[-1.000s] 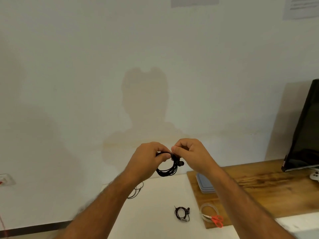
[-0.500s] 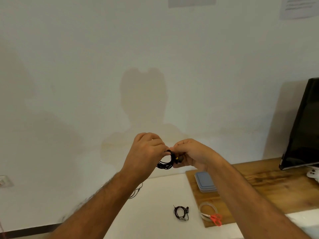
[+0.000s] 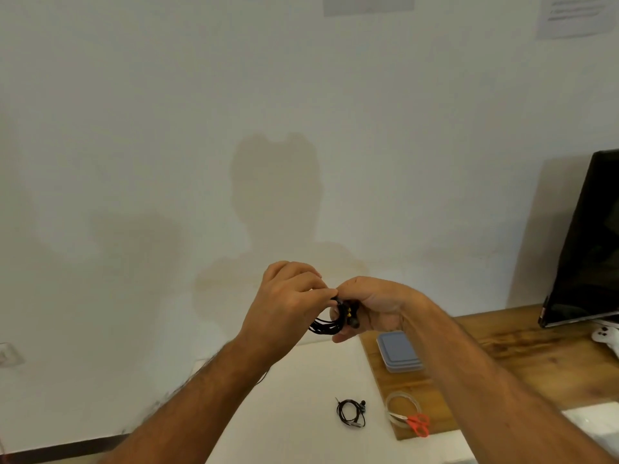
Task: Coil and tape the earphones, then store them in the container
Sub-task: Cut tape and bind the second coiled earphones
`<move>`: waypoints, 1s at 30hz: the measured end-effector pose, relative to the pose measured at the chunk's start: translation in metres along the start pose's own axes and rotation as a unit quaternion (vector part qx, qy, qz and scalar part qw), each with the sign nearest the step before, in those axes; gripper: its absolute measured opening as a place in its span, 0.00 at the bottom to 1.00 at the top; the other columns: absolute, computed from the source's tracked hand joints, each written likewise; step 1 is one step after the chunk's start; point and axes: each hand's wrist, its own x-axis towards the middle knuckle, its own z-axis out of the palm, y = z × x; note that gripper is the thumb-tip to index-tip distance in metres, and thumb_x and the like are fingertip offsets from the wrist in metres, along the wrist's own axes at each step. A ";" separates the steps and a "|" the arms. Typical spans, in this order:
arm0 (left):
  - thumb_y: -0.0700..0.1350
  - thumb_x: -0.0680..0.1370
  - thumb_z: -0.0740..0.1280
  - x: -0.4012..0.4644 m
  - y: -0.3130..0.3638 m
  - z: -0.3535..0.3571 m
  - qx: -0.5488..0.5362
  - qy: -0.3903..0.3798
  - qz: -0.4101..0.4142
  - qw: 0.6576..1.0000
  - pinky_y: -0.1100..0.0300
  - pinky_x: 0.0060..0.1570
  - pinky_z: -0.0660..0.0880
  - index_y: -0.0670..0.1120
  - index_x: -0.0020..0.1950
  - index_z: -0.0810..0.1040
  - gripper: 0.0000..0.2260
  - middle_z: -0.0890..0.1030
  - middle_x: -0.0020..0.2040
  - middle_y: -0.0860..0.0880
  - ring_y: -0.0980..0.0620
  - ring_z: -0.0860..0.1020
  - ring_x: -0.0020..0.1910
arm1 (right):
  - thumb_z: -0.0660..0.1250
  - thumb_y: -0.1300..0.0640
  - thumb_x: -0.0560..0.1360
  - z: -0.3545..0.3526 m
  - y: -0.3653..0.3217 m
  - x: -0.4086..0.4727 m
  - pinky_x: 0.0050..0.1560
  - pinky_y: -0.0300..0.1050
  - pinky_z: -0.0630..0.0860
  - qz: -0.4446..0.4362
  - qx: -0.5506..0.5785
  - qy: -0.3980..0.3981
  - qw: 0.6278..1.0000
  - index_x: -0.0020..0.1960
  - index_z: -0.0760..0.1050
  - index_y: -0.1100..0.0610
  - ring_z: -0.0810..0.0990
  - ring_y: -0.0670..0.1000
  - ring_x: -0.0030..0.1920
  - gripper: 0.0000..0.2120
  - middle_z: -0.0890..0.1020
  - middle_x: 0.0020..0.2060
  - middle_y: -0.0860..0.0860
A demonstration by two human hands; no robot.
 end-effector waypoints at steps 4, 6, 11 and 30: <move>0.49 0.77 0.66 -0.002 0.000 0.001 -0.014 0.002 -0.004 1.000 0.56 0.54 0.67 0.48 0.47 0.85 0.09 0.83 0.42 0.53 0.52 0.76 0.52 | 0.62 0.60 0.80 0.001 0.000 0.000 0.57 0.62 0.77 -0.010 -0.002 0.001 1.000 0.43 0.79 0.61 0.76 0.54 0.35 0.10 0.77 0.39 0.58; 0.49 0.77 0.66 -0.003 0.000 0.000 -0.020 0.000 -0.005 1.000 0.57 0.55 0.67 0.48 0.47 0.84 0.09 0.83 0.43 0.53 0.52 0.77 0.53 | 0.62 0.58 0.80 0.001 0.001 0.001 0.57 0.63 0.78 -0.011 -0.015 -0.002 1.000 0.46 0.79 0.62 0.76 0.54 0.35 0.10 0.77 0.39 0.57; 0.51 0.78 0.64 0.001 0.005 -0.003 -0.041 -0.032 -0.033 0.998 0.56 0.55 0.69 0.49 0.46 0.84 0.11 0.83 0.43 0.54 0.52 0.79 0.52 | 0.62 0.54 0.81 0.006 0.005 0.004 0.55 0.60 0.79 -0.023 -0.078 0.061 0.995 0.49 0.76 0.61 0.77 0.54 0.37 0.11 0.78 0.36 0.55; 0.39 0.74 0.69 0.013 0.007 -0.009 -0.405 -0.123 -0.516 0.745 0.63 0.44 0.73 0.41 0.40 0.83 0.05 0.86 0.37 0.47 0.55 0.84 0.40 | 0.70 0.59 0.73 0.001 0.006 -0.004 0.53 0.38 0.78 -0.263 -0.306 0.187 0.896 0.47 0.83 0.53 0.81 0.42 0.46 0.05 0.84 0.43 0.46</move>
